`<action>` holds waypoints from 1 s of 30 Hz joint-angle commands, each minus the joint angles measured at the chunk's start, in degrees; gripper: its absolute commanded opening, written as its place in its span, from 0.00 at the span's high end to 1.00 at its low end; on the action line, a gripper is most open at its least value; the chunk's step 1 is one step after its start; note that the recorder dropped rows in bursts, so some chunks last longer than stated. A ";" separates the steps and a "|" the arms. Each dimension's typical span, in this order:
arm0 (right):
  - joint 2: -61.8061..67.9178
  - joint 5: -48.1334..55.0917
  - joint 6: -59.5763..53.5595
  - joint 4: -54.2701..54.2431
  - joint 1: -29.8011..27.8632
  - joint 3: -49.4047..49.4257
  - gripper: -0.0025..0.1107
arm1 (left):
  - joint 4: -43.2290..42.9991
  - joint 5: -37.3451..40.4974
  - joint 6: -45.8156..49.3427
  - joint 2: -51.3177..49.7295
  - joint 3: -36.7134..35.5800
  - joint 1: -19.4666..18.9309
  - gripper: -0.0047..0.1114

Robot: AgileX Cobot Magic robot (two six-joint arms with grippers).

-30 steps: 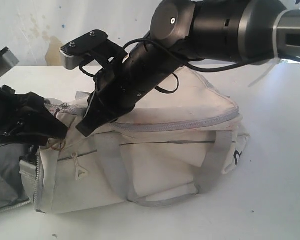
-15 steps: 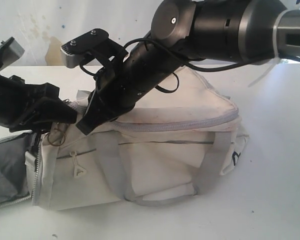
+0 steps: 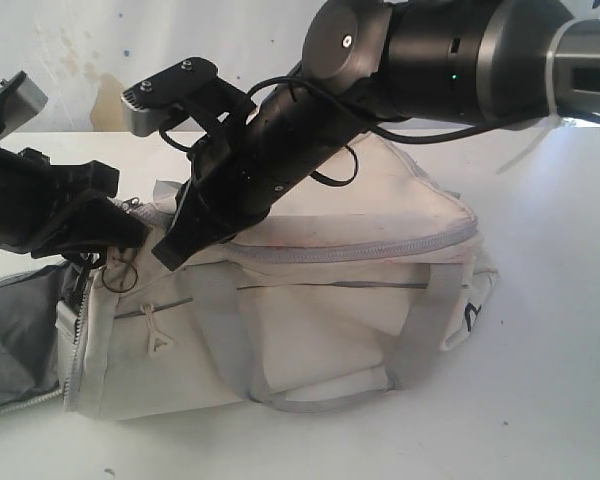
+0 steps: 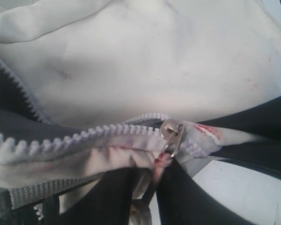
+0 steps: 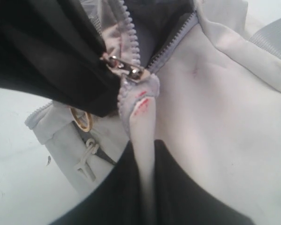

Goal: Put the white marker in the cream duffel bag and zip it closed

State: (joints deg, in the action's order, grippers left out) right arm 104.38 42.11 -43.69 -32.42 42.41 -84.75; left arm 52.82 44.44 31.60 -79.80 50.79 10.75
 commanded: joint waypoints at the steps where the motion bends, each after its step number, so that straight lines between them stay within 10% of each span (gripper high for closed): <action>1: -0.37 -0.11 0.43 -0.77 -0.21 0.13 0.98 | 1.17 -0.33 -0.09 0.43 0.00 0.27 0.81; 30: -0.37 -0.23 0.95 -0.77 -0.21 0.13 0.98 | 0.10 3.62 0.36 0.43 0.00 0.27 0.81</action>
State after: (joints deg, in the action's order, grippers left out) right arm 104.38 42.29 -43.40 -32.42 42.41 -84.75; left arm 52.70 45.79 31.71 -79.80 50.79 10.75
